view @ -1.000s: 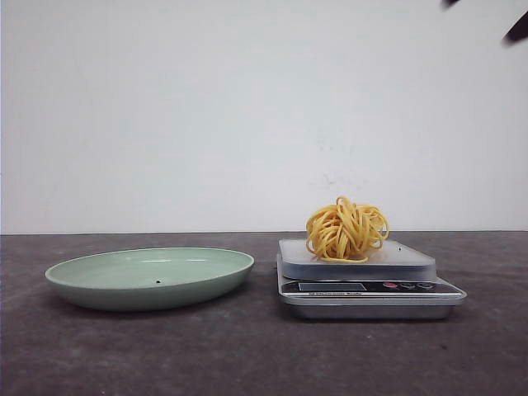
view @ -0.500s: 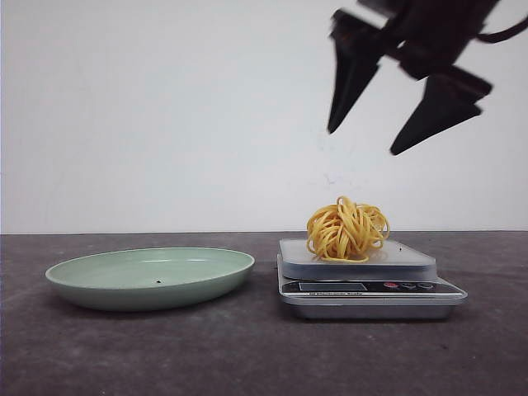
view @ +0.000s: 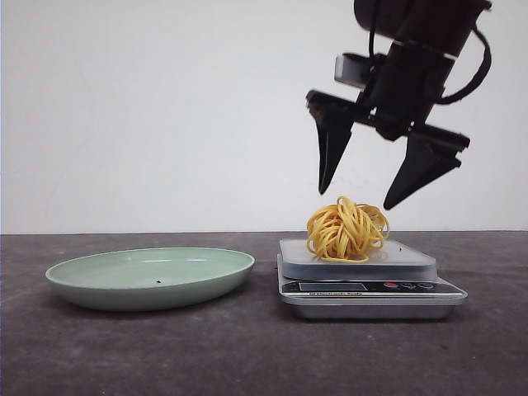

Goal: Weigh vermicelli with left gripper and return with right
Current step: 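Lower the right gripper onto the vermicelli on the scale and close it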

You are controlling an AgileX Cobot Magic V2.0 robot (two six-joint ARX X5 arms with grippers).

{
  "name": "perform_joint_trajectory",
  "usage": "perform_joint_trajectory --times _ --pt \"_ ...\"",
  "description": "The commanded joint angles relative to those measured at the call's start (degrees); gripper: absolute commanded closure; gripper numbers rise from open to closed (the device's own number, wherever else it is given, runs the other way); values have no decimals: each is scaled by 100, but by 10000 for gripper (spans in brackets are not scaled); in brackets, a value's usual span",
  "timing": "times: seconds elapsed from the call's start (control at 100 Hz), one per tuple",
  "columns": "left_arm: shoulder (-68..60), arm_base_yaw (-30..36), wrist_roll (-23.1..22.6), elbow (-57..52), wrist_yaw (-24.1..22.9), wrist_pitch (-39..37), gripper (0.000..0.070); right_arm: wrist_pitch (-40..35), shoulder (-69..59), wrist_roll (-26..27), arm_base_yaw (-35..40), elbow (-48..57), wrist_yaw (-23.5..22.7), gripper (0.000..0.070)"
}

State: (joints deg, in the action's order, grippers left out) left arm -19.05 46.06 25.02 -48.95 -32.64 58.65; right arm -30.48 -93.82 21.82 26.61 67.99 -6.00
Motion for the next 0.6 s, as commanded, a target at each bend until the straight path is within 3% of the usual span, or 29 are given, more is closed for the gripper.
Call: perform_joint_trajectory --times 0.0,0.19,0.26,0.59 --pt "-9 57 -48 -70 -20 7 428 83 -201 179 44 111 11 148" --pt "-9 57 -57 -70 -20 57 428 122 -450 304 44 111 4 151" --pt "-9 57 -59 -70 -20 55 428 127 -509 337 46 111 4 198" --pt "-9 57 -188 -70 -44 50 428 249 -535 505 107 111 9 692"
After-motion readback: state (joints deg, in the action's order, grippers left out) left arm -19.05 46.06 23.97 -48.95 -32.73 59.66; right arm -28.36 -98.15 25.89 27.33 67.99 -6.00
